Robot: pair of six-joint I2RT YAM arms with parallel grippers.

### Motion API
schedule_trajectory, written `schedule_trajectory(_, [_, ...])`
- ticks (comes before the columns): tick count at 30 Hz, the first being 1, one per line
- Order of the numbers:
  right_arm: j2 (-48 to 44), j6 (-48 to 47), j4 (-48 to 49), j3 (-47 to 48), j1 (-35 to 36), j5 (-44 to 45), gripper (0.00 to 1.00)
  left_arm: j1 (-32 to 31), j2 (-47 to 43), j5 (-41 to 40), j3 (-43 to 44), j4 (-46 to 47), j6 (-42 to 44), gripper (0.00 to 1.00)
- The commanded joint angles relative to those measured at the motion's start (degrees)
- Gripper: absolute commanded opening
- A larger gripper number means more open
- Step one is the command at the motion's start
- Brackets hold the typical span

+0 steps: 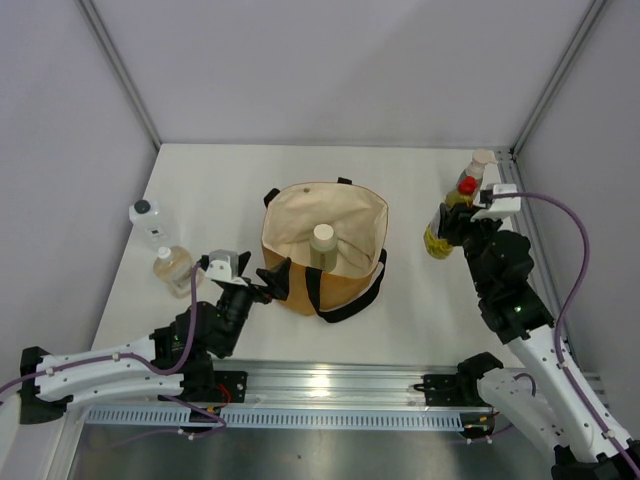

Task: Place the personal care products into the canvas bag

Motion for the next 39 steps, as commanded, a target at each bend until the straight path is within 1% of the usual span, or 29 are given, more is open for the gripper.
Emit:
schedule_trajectory(1, [3.1, -0.2, 5.7, 14.2, 1.4, -3.3, 0.00, 0.5, 0.0, 0.1, 0.3, 2.2, -0.4, 0.99])
schedule_trajectory(7, [10.9, -0.6, 3.6, 27.0, 6.5, -4.6, 0.00, 0.5, 0.0, 0.0, 0.3, 2.3, -0.4, 0.99])
schedule_trajectory(8, [13.4, -0.9, 3.5, 30.9, 7.4, -4.5, 0.00, 0.5, -0.1, 0.2, 0.3, 2.2, -0.4, 0.99])
schedule_trajectory(9, [14.7, -1.2, 1.3, 32.8, 8.2, -4.1, 0.00, 0.5, 0.0, 0.3, 0.3, 2.2, -0.4, 0.99])
schedule_trajectory(12, [19.2, -2.1, 0.5, 38.6, 13.3, -1.9, 0.00, 0.5, 0.0, 0.2, 0.3, 2.2, -0.3, 0.99])
schedule_trajectory(13, [20.1, -3.5, 0.9, 39.6, 16.4, -1.3, 0.00, 0.5, 0.0, 0.2, 0.3, 2.2, -0.3, 0.99])
schedule_trajectory(16, [23.3, -5.4, 2.5, 41.6, 21.0, 1.0, 0.00, 0.6, 0.0, 0.0, 0.3, 2.1, -0.2, 0.99])
schedule_trajectory(17, [23.9, -5.8, 2.6, 41.5, 23.5, 1.9, 0.00, 0.6, 0.0, 0.0, 0.3, 2.2, -0.2, 0.99])
schedule_trajectory(18, [24.4, -6.2, 5.6, 41.3, 24.4, 2.4, 0.00, 0.6, 0.0, -0.1, 0.3, 2.2, -0.2, 0.99])
schedule_trajectory(20, [26.2, -5.7, 6.8, 40.3, 26.1, 2.8, 0.00, 0.6, -0.1, 0.1, 0.3, 2.3, -0.3, 0.99])
schedule_trajectory(25, [29.1, -4.0, 13.3, 35.0, 27.3, 2.4, 0.00, 0.6, 0.4, 0.3, 0.2, 2.3, -0.3, 0.99])
schedule_trajectory(29, [31.2, -5.9, 18.5, 29.4, 28.1, 3.3, 0.00, 0.7, 0.9, 0.2, 0.2, 2.4, -0.3, 0.99])
schedule_trajectory(31, [30.6, -6.4, 21.6, 27.2, 28.2, 4.2, 0.00, 0.7, 1.3, 0.2, 0.4, 2.3, -0.3, 0.99])
schedule_trajectory(39, [28.6, -5.4, 28.2, 17.1, 28.5, 3.5, 0.00, 0.8, 1.7, 0.7, 0.5, 2.3, -0.4, 0.99])
